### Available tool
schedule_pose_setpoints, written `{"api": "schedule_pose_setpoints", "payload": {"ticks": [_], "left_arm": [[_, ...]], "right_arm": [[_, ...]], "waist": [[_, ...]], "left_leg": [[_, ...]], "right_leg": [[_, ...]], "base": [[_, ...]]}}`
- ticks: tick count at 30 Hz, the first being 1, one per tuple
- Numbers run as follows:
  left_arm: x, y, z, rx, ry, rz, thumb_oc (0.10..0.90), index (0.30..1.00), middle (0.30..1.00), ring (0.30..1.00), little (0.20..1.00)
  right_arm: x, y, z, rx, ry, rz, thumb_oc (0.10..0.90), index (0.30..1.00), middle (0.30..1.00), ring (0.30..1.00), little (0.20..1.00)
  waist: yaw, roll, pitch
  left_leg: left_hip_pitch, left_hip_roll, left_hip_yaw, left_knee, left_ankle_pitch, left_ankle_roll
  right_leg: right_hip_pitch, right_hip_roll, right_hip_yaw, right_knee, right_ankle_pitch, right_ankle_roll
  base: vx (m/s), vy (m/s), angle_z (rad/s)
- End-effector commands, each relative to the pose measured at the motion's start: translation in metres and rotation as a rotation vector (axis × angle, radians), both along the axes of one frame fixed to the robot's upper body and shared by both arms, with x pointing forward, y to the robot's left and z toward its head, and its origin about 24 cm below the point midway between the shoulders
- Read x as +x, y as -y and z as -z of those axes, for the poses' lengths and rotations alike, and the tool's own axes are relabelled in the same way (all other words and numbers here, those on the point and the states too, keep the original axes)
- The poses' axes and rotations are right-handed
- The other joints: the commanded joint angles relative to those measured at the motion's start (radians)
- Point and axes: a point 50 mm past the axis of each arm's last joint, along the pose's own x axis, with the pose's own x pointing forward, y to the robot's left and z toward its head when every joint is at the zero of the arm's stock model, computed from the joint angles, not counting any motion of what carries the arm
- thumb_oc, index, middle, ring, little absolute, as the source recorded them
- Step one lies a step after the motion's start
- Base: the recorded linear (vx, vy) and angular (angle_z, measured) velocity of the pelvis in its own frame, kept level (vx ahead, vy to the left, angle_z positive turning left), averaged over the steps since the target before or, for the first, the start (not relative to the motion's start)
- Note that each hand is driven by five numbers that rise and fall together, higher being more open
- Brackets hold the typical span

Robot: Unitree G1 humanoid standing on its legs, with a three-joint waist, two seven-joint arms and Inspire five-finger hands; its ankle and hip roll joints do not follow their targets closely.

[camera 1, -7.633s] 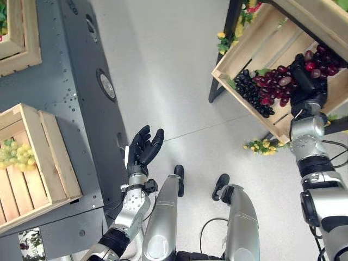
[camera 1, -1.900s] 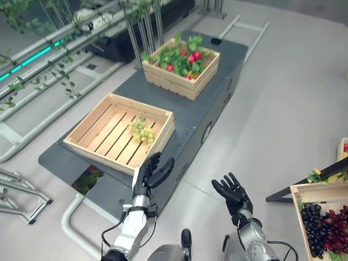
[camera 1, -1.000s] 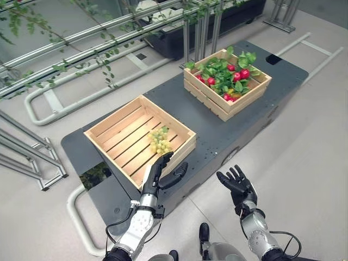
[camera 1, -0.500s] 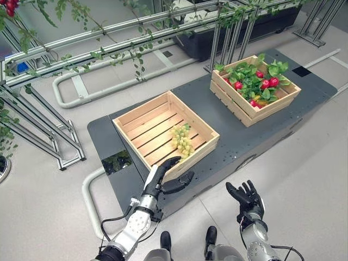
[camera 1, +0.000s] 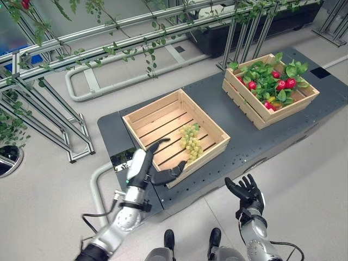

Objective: Pick up the fruits from the basket on one side to the basket on the other side

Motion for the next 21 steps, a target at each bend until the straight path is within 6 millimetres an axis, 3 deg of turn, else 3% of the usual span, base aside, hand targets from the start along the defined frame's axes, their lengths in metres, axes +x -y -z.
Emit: {"api": "schedule_pose_setpoints", "payload": {"ticks": [1, 7, 10, 12, 21], "left_arm": [[0.03, -0.004, -0.078, 0.031, 0.442, -0.101, 0.8, 0.9, 0.9, 0.9, 0.9], [0.049, -0.02, -0.096, 0.063, 0.535, -0.282, 0.8, 0.9, 0.9, 0.9, 0.9], [0.059, -0.033, -0.123, 0.23, 0.701, -0.404, 0.8, 0.9, 0.9, 0.9, 0.9], [0.066, -0.035, -0.137, 0.323, 0.746, -0.434, 0.8, 0.9, 0.9, 0.9, 0.9], [0.096, -0.051, -0.195, 0.782, 0.682, -0.51, 0.8, 0.9, 0.9, 0.9, 0.9]], "right_arm": [[0.037, 0.006, -0.054, -0.127, 0.284, -0.119, 0.8, 0.9, 0.9, 0.9, 0.9], [0.057, 0.013, -0.09, -0.202, 0.447, -0.206, 0.8, 0.9, 0.9, 0.9, 0.9], [0.074, 0.015, -0.115, -0.213, 0.546, -0.273, 0.8, 0.9, 0.9, 0.9, 0.9], [0.079, 0.015, -0.122, -0.201, 0.563, -0.305, 0.8, 0.9, 0.9, 0.9, 0.9], [0.096, 0.027, -0.148, -0.253, 0.589, -0.385, 0.8, 0.9, 0.9, 0.9, 0.9]], "waist": [[-0.021, 0.005, 0.068], [-0.043, 0.015, 0.128], [-0.06, 0.01, 0.176], [-0.073, 0.008, 0.199], [-0.128, 0.015, 0.276]], "left_leg": [[-0.035, 0.011, 0.003, 0.078, -0.073, -0.027], [-0.103, 0.001, 0.009, 0.152, -0.088, -0.035], [-0.172, -0.001, 0.021, 0.234, -0.108, -0.038], [-0.205, 0.002, 0.029, 0.274, -0.115, -0.038], [-0.34, 0.007, 0.092, 0.408, -0.146, -0.027]], "right_leg": [[0.012, -0.032, 0.028, 0.129, -0.143, -0.021], [-0.04, -0.032, 0.05, 0.162, -0.154, -0.033], [-0.113, -0.038, 0.06, 0.243, -0.179, -0.044], [-0.153, -0.04, 0.067, 0.291, -0.189, -0.049], [-0.329, -0.052, 0.105, 0.458, -0.223, -0.054]], "base": [[-0.11, 0.124, 0.03], [-0.06, 0.093, -0.05], [-0.11, 0.07, -0.04], [-0.1, 0.052, -0.1], [-0.07, 0.074, -0.04]]}}
